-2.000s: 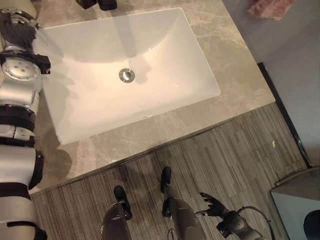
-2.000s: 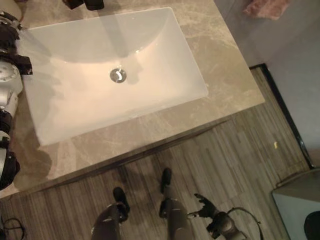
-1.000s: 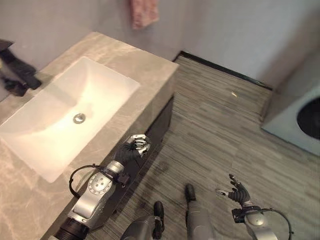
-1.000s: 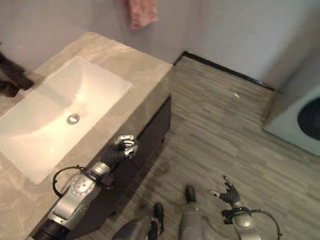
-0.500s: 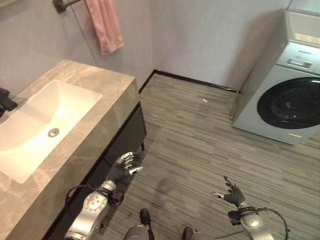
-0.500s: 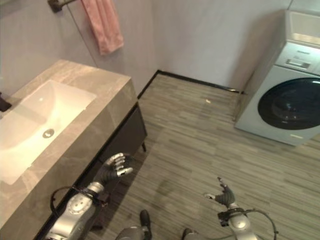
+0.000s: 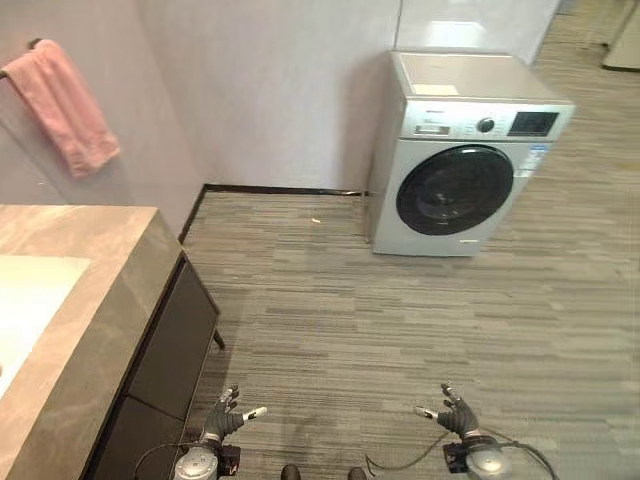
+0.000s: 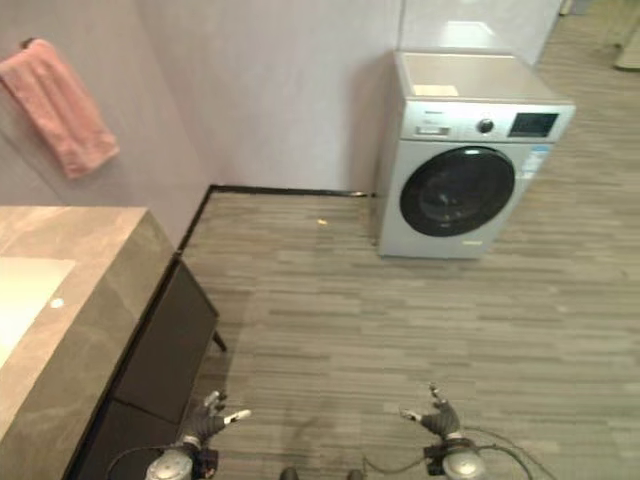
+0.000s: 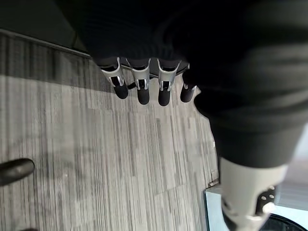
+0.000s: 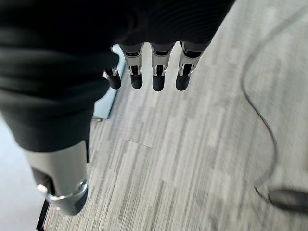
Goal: Put brush and paste in cup on sink, flatten towel.
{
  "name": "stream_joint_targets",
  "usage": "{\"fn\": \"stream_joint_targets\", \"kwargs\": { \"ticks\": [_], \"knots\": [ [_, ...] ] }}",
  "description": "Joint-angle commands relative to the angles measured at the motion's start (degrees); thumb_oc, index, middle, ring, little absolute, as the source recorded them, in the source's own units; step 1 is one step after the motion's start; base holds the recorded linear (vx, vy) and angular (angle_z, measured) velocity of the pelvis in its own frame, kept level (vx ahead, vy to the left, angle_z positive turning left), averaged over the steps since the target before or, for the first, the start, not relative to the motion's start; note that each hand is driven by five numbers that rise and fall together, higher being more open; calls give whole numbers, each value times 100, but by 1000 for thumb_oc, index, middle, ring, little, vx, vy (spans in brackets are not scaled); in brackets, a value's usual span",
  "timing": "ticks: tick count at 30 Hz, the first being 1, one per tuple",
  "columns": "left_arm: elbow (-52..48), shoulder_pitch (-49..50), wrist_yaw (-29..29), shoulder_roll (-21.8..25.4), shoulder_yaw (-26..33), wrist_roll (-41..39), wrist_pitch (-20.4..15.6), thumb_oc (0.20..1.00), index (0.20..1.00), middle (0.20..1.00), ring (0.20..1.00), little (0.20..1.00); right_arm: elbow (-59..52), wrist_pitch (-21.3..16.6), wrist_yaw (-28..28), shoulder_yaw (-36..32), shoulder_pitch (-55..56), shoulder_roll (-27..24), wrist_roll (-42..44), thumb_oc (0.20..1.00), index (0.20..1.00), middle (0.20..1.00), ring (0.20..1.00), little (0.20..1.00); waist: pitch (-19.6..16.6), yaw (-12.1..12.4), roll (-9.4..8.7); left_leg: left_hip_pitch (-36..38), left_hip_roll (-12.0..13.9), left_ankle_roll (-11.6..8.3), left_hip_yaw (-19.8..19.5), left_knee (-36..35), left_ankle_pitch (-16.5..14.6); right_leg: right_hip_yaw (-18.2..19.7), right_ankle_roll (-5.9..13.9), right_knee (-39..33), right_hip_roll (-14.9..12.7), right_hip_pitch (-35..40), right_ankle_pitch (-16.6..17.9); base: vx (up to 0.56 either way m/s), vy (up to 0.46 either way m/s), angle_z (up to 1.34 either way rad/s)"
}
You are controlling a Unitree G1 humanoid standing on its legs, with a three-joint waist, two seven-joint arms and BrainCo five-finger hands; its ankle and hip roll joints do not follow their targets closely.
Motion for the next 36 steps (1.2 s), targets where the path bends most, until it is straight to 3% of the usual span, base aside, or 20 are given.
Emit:
{"fn": "stream_joint_targets", "kwargs": {
  "ticks": [1, 2, 3, 4, 6, 7, 8, 11, 13, 17, 36],
  "knots": [
    [-651, 16, 129, 181, -90, 133, -87, 1000, 1000, 1000, 1000, 1000, -719, -48, 273, 124, -30, -362, 163, 1000, 1000, 1000, 1000, 1000, -42, 195, -82, -62, -141, 67, 73, 378, -459, 59, 516, 371, -217, -362, 152, -92, 108, -58],
    [-416, -97, 185, 168, -150, 278, -80, 1000, 1000, 1000, 1000, 1000, -687, -68, 298, 149, -79, -237, 308, 1000, 1000, 1000, 1000, 1000, 84, 209, -95, -143, -59, 55, 243, 623, -541, -345, 578, 1073, -153, -711, 79, -85, 46, -33],
    [-414, -100, 186, 167, -149, 279, -81, 1000, 1000, 1000, 1000, 1000, -687, -68, 298, 149, -80, -237, 309, 1000, 1000, 1000, 1000, 1000, 83, 208, -98, -154, -59, 54, 242, 636, -549, -345, 578, 1095, -155, -725, 67, -115, 29, -14],
    [-462, -120, 222, 192, -176, 310, -74, 1000, 1000, 1000, 1000, 1000, -690, -82, 301, 159, -84, -208, 354, 1000, 1000, 1000, 1000, 1000, 136, 198, -124, -190, -51, 45, 261, 825, -611, -548, 573, 1308, -76, -850, 33, -48, 10, -25],
    [-410, -179, 226, 208, -219, 345, -78, 1000, 1000, 1000, 1000, 1000, -665, -70, 293, 257, -82, -189, 243, 1000, 1000, 1000, 1000, 1000, 156, 222, -220, -219, -104, 25, 273, 955, -659, -955, 449, 1045, -184, -784, -53, -38, -20, -26],
    [-402, -222, 212, 220, -253, 404, -74, 1000, 1000, 1000, 1000, 1000, -633, -64, 288, 281, -64, -196, 197, 1000, 1000, 1000, 1000, 1000, 155, 187, -236, -251, -103, 24, 202, 1119, -666, -820, 395, 970, -117, -704, -111, 51, -116, 1],
    [-244, -256, 279, 187, -285, 501, -40, 1000, 1000, 1000, 1000, 1000, -564, -71, 254, 303, 15, -242, 152, 1000, 1000, 1000, 1000, 1000, 73, 220, -304, -265, -112, 24, 140, 1307, -684, -682, 219, 747, -5, -386, -131, 60, -99, 10],
    [-316, -267, 271, 185, -351, 599, -27, 1000, 1000, 1000, 1000, 1000, -578, -62, 219, 222, 85, -304, 199, 1000, 1000, 1000, 1000, 1000, 58, 199, -305, -272, -85, 18, 104, 1493, -750, -701, 157, 711, 40, -299, -209, 35, -71, 11],
    [-533, -364, 334, 300, -445, 695, 16, 1000, 1000, 1000, 1000, 1000, -680, -77, 152, 104, 17, -417, 337, 1000, 1000, 1000, 1000, 1000, 280, 166, -318, -551, 19, 5, 48, 2200, -988, -779, 35, 1281, 63, -491, -457, -91, -79, 9],
    [-409, -406, 424, 266, -338, 573, 21, 1000, 1000, 1000, 1000, 1000, -627, -83, 109, -57, 54, -447, 354, 1000, 1000, 1000, 1000, 1000, 408, 184, -392, -688, 81, 24, -3, 2811, -1271, -915, -7, 1767, 42, -558, -692, -6, -68, 20],
    [-198, -594, 466, 134, -353, 433, -9, 1000, 1000, 1000, 1000, 1000, -750, -146, 32, -137, 174, -493, 305, 1000, 1000, 1000, 1000, 1000, 395, 64, -394, -649, 52, -76, -39, 2319, -1047, -861, -26, 1480, 25, -495, -613, 35, -27, 3]
  ]
}}
